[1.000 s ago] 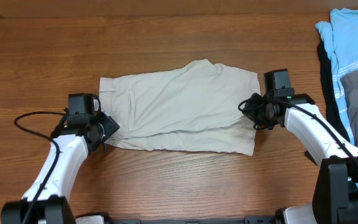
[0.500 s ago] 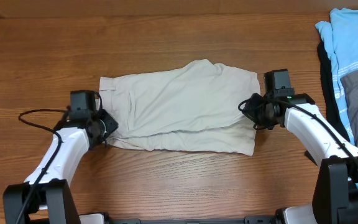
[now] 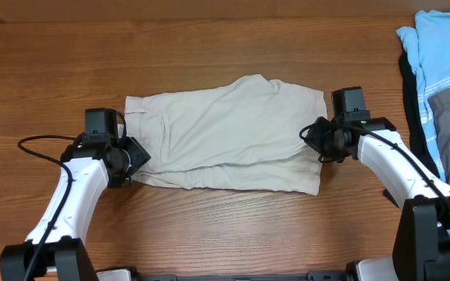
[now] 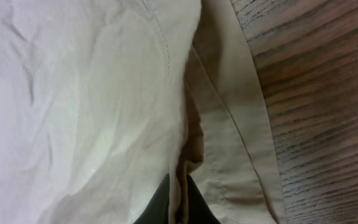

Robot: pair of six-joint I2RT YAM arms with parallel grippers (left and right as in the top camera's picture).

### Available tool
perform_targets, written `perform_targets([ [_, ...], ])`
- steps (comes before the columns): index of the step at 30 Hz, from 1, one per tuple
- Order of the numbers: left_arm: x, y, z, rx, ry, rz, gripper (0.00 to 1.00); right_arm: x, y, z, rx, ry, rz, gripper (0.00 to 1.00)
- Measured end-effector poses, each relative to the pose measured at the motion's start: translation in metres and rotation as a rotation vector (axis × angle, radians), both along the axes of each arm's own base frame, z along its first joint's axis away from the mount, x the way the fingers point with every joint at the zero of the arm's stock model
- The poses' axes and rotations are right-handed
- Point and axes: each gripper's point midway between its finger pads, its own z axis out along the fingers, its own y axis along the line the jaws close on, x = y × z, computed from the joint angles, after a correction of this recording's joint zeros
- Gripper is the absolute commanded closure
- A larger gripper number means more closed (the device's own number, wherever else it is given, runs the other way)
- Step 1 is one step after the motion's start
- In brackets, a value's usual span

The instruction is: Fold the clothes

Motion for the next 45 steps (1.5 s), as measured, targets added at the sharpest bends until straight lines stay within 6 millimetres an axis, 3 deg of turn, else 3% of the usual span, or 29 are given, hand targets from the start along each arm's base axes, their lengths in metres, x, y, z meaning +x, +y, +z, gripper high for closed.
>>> perform_targets([
  [7, -0.009, 0.001, -0.022, 0.002, 0.071, 0.005, 0.37, 0.000, 0.000, 0.000, -0.003, -0.001, 0.008, 0.95],
  [24, 0.004, 0.016, -0.019, 0.083, 0.019, 0.032, 0.36, 0.000, 0.000, 0.000, -0.007, -0.003, 0.019, 0.95],
  [30, 0.002, 0.018, -0.025, 0.087, 0.024, 0.057, 0.29, 0.000, 0.000, 0.000, -0.007, -0.004, 0.020, 0.95],
  [35, 0.002, 0.017, -0.034, 0.082, 0.024, 0.076, 0.44, 0.000, 0.000, 0.000, -0.007, -0.003, 0.020, 0.95],
  [39, 0.002, 0.017, -0.034, 0.078, 0.023, 0.081, 0.71, 0.000, 0.000, 0.000, -0.007, -0.003, 0.020, 0.95],
  [42, 0.001, 0.017, -0.034, 0.078, 0.030, 0.074, 0.76, 0.000, 0.000, 0.000, -0.006, -0.003, 0.020, 0.95],
  [45, -0.001, 0.017, -0.030, 0.082, 0.051, 0.056, 0.75, 0.000, 0.000, 0.000, -0.007, -0.003, 0.021, 0.95],
])
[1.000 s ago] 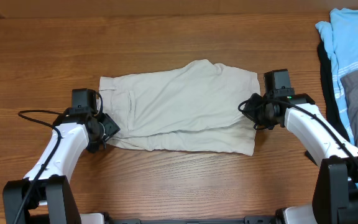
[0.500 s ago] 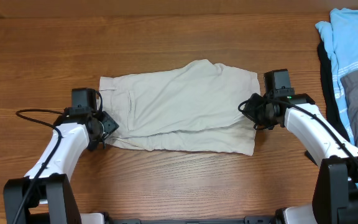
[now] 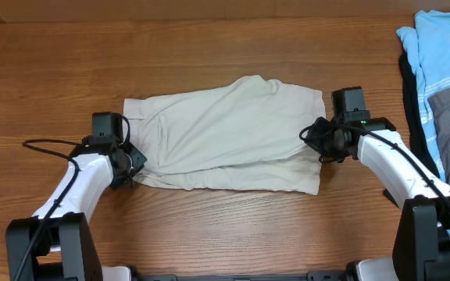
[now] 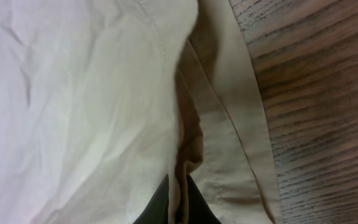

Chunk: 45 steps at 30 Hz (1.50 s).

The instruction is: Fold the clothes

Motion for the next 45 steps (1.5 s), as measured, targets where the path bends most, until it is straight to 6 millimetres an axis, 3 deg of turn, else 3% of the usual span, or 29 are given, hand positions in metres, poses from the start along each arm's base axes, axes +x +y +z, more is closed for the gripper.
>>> perform_targets([
  [11, 0.011, 0.002, 0.027, 0.024, 0.017, -0.075, 0.66, 0.000, 0.000, 0.000, 0.000, 0.000, 0.000, 0.95],
  [19, 0.011, 0.002, 0.027, 0.027, 0.016, -0.081, 0.67, 0.000, 0.000, 0.000, 0.000, 0.000, 0.000, 0.95],
  [24, 0.014, 0.002, 0.027, 0.027, 0.003, -0.085, 0.76, 0.000, 0.000, 0.000, 0.000, 0.000, 0.000, 0.95],
  [29, 0.025, 0.000, 0.030, 0.014, -0.043, -0.089, 0.75, 0.000, 0.000, 0.000, 0.000, 0.000, 0.000, 0.95],
  [34, 0.026, -0.002, 0.031, 0.006, -0.048, -0.093, 0.65, 0.000, 0.000, 0.000, 0.000, 0.000, 0.000, 0.95],
  [45, 0.031, -0.003, 0.031, 0.000, -0.065, -0.097, 0.65, 0.000, 0.000, 0.000, 0.000, 0.001, 0.000, 0.95],
])
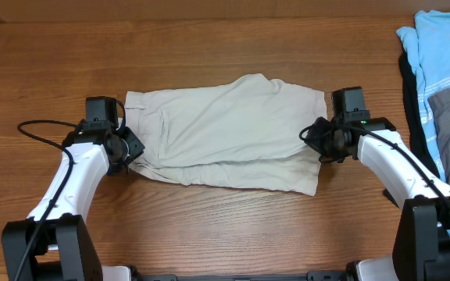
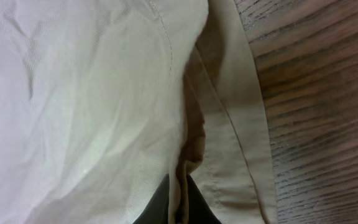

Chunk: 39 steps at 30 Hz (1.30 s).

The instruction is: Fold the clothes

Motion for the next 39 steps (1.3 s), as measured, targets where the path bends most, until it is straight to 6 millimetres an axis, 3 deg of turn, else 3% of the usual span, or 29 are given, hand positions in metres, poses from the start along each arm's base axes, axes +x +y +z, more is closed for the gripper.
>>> perform_targets([
  [4, 0.004, 0.000, 0.001, 0.001, -0.017, 0.000, 0.65, 0.000, 0.000, 0.000, 0.000, 0.001, 0.000, 0.95],
  [12, 0.006, 0.000, 0.002, -0.002, -0.026, -0.002, 0.48, 0.000, 0.000, 0.000, 0.000, 0.002, 0.000, 0.95],
  [21, 0.006, -0.001, 0.000, -0.005, -0.023, -0.003, 0.45, -0.001, 0.000, 0.000, 0.000, 0.002, 0.001, 0.95],
  [29, 0.011, -0.003, -0.019, -0.020, 0.007, -0.007, 0.46, 0.000, 0.000, 0.000, 0.000, 0.002, 0.000, 0.95],
  [39, 0.015, -0.008, -0.012, -0.027, 0.008, -0.088, 0.45, 0.000, 0.000, 0.000, -0.001, 0.002, 0.000, 0.95],
])
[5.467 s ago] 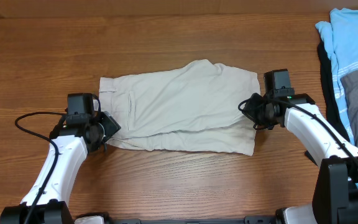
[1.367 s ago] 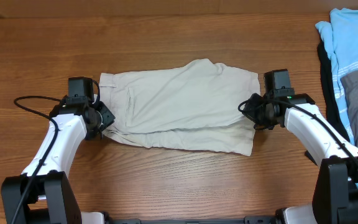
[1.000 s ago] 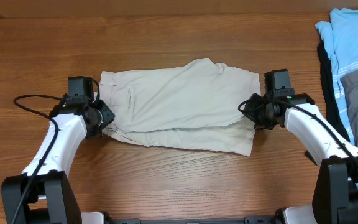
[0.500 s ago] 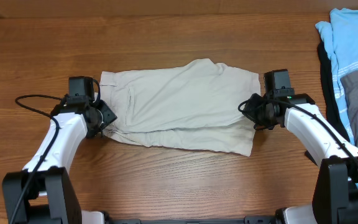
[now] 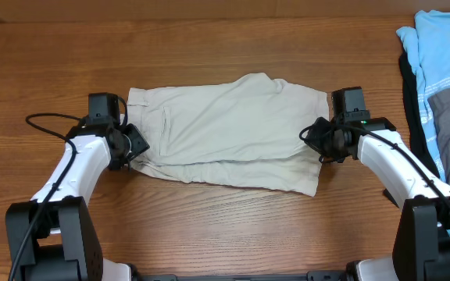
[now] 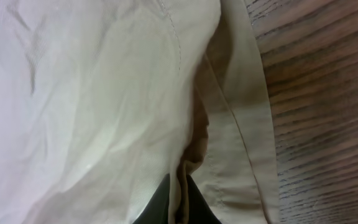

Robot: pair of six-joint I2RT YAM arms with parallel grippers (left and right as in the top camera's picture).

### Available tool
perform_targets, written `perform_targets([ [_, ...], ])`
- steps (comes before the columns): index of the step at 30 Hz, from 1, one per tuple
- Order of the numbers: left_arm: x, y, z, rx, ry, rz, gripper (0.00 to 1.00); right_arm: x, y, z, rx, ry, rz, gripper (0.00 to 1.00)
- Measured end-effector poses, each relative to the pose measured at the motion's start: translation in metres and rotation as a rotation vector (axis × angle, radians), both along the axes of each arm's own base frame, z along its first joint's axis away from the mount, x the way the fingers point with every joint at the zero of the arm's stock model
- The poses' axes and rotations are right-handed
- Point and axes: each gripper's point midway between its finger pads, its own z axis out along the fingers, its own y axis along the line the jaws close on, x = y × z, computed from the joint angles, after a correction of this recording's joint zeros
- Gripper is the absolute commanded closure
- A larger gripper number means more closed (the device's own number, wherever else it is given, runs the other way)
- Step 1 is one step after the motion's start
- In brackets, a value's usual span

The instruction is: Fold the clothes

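Note:
Beige shorts [image 5: 225, 133] lie folded lengthwise across the middle of the wooden table. My right gripper [image 5: 319, 142] is shut on their right edge; in the right wrist view the dark fingertips [image 6: 160, 205] pinch a fold of beige cloth [image 6: 104, 112] between them. My left gripper [image 5: 131, 147] sits at the shorts' left edge, by the waistband end, with its jaws hidden against the cloth.
A pile of other clothes [image 5: 440, 78], light blue, grey and black, lies at the right edge of the table. Bare wood [image 5: 225, 47] surrounds the shorts on all sides. A black cable [image 5: 45, 119] loops out left of the left arm.
The left gripper has shifted a little right and away from me at the shorts' left edge. The cloth's left edge sits slightly further right. The right gripper has kept its pinch.
The right gripper stayed shut on the right edge throughout. The left gripper was at the near-left corner of the shorts, then a little further in, then higher along the left edge, and now against that edge, with the shorts' left end drawn slightly rightward.

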Motion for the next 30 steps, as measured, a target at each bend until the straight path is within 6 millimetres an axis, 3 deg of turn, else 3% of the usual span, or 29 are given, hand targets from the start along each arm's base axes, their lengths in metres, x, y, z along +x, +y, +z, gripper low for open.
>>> perform_targets([
  [14, -0.0012, -0.0030, -0.0001, -0.010, 0.004, -0.026, 0.43, -0.0011, -0.0001, -0.0004, -0.001, 0.004, 0.003, 0.94],
  [20, -0.0006, -0.0029, 0.0003, -0.006, 0.001, -0.037, 0.50, -0.0032, -0.0003, -0.0011, -0.003, 0.013, 0.004, 0.94],
  [30, 0.0045, -0.0039, 0.0019, 0.004, -0.023, -0.089, 0.42, -0.0035, -0.0004, -0.0012, -0.002, 0.015, 0.003, 0.93],
])
